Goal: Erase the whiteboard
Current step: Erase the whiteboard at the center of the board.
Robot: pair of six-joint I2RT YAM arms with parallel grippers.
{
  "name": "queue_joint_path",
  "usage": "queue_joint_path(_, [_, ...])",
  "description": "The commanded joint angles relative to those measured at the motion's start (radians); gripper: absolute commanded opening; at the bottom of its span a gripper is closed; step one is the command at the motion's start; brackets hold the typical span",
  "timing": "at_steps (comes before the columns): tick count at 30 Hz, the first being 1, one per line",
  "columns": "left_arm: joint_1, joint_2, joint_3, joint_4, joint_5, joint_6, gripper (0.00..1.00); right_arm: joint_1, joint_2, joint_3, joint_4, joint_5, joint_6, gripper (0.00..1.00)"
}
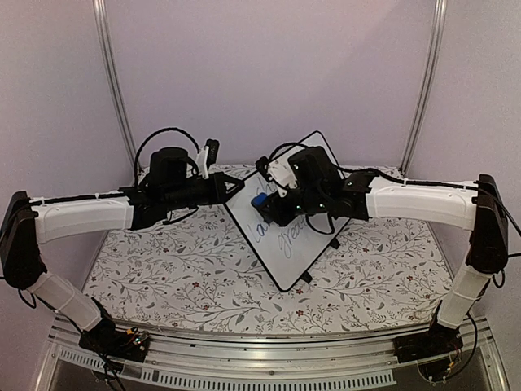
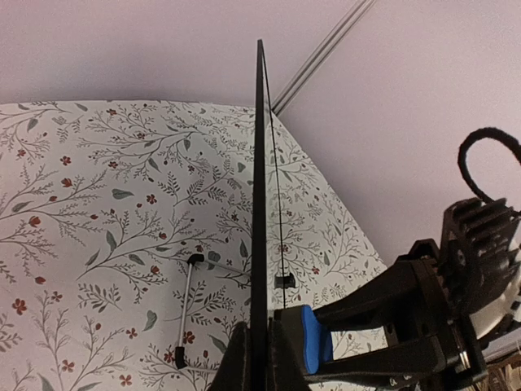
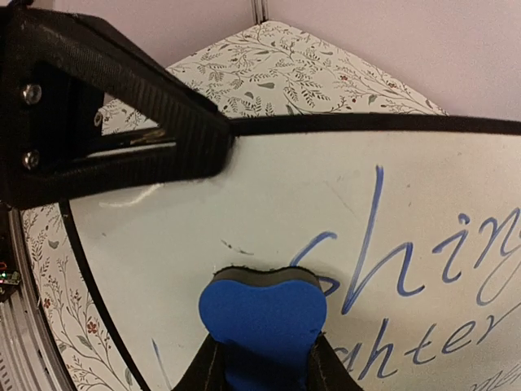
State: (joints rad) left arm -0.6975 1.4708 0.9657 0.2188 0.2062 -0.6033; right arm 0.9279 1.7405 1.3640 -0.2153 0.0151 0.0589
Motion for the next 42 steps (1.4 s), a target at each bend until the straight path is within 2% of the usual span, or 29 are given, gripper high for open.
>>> queue_joint_path(1, [-0.035,0.020,-0.020,-0.020,0.161,0.054,0.00,-0.014,0.065,0.120,-0.008,-0.003,-0.032,0.19])
queue_joint_path(5, [-0.033,0.017,-0.022,-0.011,0.173,0.044,0.00,-0.018,0.092,0.148,-0.019,0.005,-0.046,0.18])
queue_joint_path(16, [-0.024,0.008,-0.022,-0.006,0.210,0.015,0.00,-0.050,0.015,-0.052,0.010,-0.033,0.003,0.18])
queue_joint_path(21, [-0.020,-0.008,-0.027,-0.003,0.203,0.013,0.00,-0.050,-0.005,-0.090,0.016,-0.030,0.016,0.19])
queue_joint_path(26, [-0.017,-0.010,-0.027,-0.001,0.208,0.008,0.00,-0.051,-0.013,-0.072,0.028,-0.029,0.021,0.19])
queue_joint_path(35, [-0.015,-0.007,-0.030,0.007,0.223,-0.001,0.00,-0.049,0.045,0.087,0.002,-0.020,-0.004,0.19])
queue_joint_path(42, [-0.013,-0.008,-0.030,0.007,0.226,-0.005,0.00,-0.051,0.049,0.032,0.002,-0.025,0.002,0.19])
